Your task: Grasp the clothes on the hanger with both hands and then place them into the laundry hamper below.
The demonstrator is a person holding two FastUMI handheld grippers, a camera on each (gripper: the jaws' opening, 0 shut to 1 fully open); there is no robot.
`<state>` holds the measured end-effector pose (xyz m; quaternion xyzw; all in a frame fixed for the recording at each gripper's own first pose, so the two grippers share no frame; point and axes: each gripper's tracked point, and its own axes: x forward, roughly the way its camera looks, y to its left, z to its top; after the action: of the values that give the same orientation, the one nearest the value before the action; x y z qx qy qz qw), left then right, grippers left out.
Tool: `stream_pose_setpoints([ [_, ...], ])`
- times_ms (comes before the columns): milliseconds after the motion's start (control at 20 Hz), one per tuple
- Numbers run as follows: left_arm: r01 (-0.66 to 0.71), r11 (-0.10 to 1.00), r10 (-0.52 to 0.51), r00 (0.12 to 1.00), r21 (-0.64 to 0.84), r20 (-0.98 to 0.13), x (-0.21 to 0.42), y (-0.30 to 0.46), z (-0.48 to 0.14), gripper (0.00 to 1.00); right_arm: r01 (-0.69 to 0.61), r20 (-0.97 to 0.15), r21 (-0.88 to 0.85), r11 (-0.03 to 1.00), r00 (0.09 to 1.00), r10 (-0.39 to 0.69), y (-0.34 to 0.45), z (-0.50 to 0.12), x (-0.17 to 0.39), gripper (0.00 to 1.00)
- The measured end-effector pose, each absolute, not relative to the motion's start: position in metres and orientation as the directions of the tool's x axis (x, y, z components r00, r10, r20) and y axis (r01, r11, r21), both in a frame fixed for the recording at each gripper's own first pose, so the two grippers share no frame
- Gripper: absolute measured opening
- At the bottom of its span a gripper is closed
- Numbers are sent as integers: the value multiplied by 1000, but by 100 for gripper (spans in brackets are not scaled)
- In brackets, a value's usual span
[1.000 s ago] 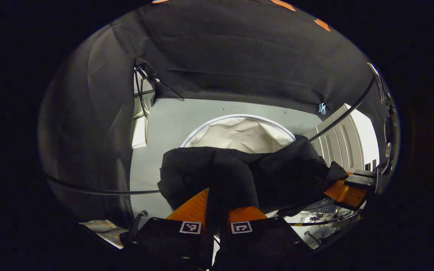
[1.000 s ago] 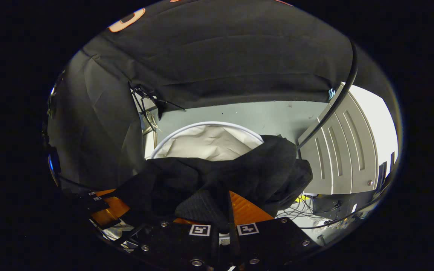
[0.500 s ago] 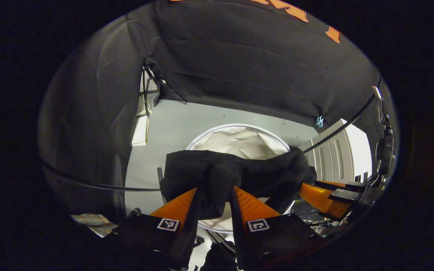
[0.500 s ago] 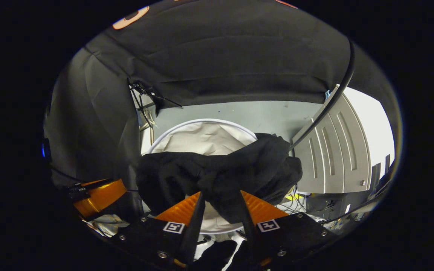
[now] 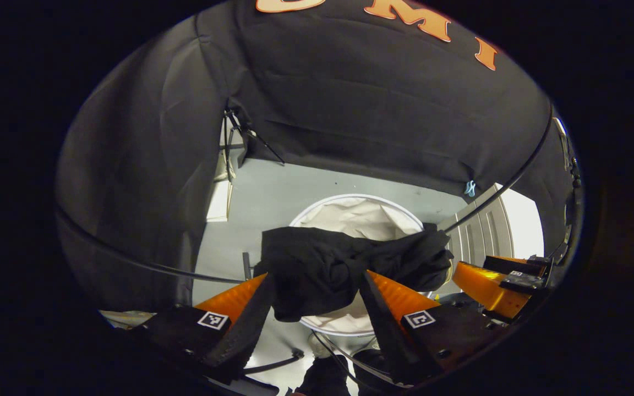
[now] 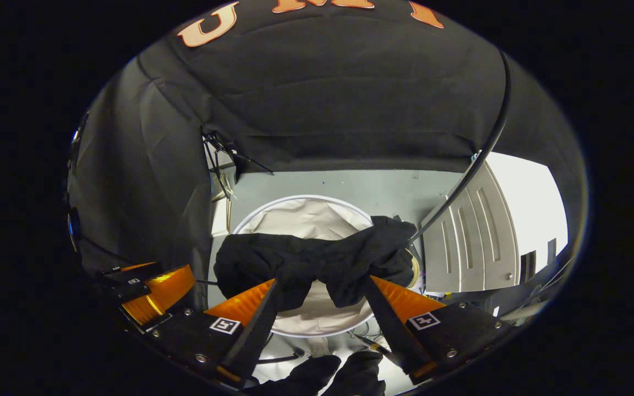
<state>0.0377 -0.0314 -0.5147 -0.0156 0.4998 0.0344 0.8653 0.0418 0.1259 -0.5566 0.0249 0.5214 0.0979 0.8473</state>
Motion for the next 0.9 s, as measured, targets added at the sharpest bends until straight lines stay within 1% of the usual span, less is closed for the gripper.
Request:
stream_pose_setpoints([
  [300,-81,997,53,611,4,-790,29,-18,-436,100,-154,-822,137,979,534,199,122,-479,31,95],
  [400,-81,997,54,654,1,-755,29,-13,-410,100,-166,-789,121,979,582,196,121,-448,33,95],
  [500,-78,996,79,693,34,-716,27,-2,-374,100,-189,-734,128,973,642,222,127,-403,37,95],
  [650,-92,994,112,769,65,-630,30,9,-314,99,-213,-637,86,973,739,219,121,-333,45,95],
  [900,-111,994,101,875,7,-473,42,19,-214,99,-228,-502,104,968,828,249,124,-236,47,94],
])
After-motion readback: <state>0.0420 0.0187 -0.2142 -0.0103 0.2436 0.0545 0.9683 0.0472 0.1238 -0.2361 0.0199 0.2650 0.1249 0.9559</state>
